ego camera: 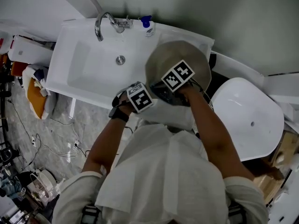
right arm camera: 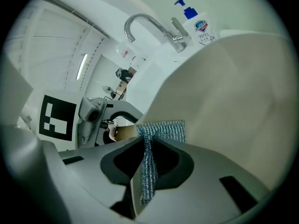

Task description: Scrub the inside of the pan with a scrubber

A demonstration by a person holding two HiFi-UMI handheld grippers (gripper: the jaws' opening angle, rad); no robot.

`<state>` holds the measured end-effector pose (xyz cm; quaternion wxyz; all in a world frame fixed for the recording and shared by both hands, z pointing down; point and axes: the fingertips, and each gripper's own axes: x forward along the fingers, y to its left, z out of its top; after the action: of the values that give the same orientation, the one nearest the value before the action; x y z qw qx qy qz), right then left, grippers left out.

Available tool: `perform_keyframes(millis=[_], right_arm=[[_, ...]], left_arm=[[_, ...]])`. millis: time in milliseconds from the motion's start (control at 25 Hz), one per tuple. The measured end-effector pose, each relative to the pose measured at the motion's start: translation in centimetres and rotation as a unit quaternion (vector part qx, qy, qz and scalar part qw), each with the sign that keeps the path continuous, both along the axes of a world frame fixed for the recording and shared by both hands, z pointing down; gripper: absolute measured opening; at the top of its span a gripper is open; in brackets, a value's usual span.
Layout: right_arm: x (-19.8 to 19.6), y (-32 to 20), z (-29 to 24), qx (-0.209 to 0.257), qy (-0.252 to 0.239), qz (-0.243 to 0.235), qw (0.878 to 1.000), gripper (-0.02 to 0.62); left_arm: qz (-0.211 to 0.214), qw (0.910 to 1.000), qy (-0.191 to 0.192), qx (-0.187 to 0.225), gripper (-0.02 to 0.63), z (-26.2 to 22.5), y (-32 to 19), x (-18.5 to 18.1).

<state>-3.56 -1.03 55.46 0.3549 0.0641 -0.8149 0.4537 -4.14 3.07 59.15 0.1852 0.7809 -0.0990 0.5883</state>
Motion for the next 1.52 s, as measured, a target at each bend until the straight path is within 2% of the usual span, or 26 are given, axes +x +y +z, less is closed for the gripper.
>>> perform_keyframes(millis=[120,240,360,560,680,800,920,1080,1200,1320,1440,1520], right_arm=[[0.8,1.2,0.3,-0.032,0.005,-0.026,0.999,0.052],[3.3,3.3,0.7,-0.070,0.033,-0.077,0.994,0.052],[5.6,4.4,1.1,-0.083,0.061,-0.112,0.988,0.052],[4.1,3.8,0.9,-0.055,0.043,-0.098,0.993,0.052],[1.6,1.7,0.0,-0.032,-0.007,-0.044,0.999,0.052],[0.5,0.7,-0.4,-0.042,-0.030,-0.004,0.999,0.052],[1.9,2.2,-0.5,-0.086,-0.021,-0.030,0.996,0.052],[5.4,4.8,-0.2,-0.120,0.012,-0.106,0.987,0.052],[7.6,5.8,0.3,-0.109,0.064,-0.168,0.978,0.052],[8.0,6.3,0.7,-0.093,0.101,-0.209,0.968,0.052],[6.6,5.8,0.9,-0.061,0.092,-0.212,0.971,0.052],[4.9,4.6,1.1,-0.033,0.068,-0.179,0.981,0.052]], left_arm=[[-0.016,0.9994,-0.004,-0.031,0.267,0.2,0.6,-0.4],[-0.022,0.9989,-0.003,-0.041,0.264,0.1,0.7,-0.4],[-0.018,0.9989,0.002,-0.044,0.262,-0.1,0.5,-0.2],[-0.016,0.9982,-0.018,-0.055,0.262,-0.1,0.9,-0.8],[-0.014,0.9984,-0.016,-0.052,0.262,-0.1,0.7,-0.7],[-0.014,0.9983,-0.014,-0.055,0.262,0.0,0.7,-0.4],[-0.014,0.9983,-0.018,-0.053,0.262,-0.2,0.7,-0.6],[-0.016,0.9985,-0.014,-0.051,0.262,-0.3,0.6,-0.4],[-0.016,0.9980,-0.021,-0.057,0.262,-0.1,0.7,-0.7],[-0.015,0.9977,-0.028,-0.059,0.262,-0.1,0.9,-0.8],[-0.014,0.9979,-0.028,-0.057,0.262,-0.2,0.8,-0.7],[-0.014,0.9980,-0.029,-0.055,0.262,-0.1,0.8,-0.7]])
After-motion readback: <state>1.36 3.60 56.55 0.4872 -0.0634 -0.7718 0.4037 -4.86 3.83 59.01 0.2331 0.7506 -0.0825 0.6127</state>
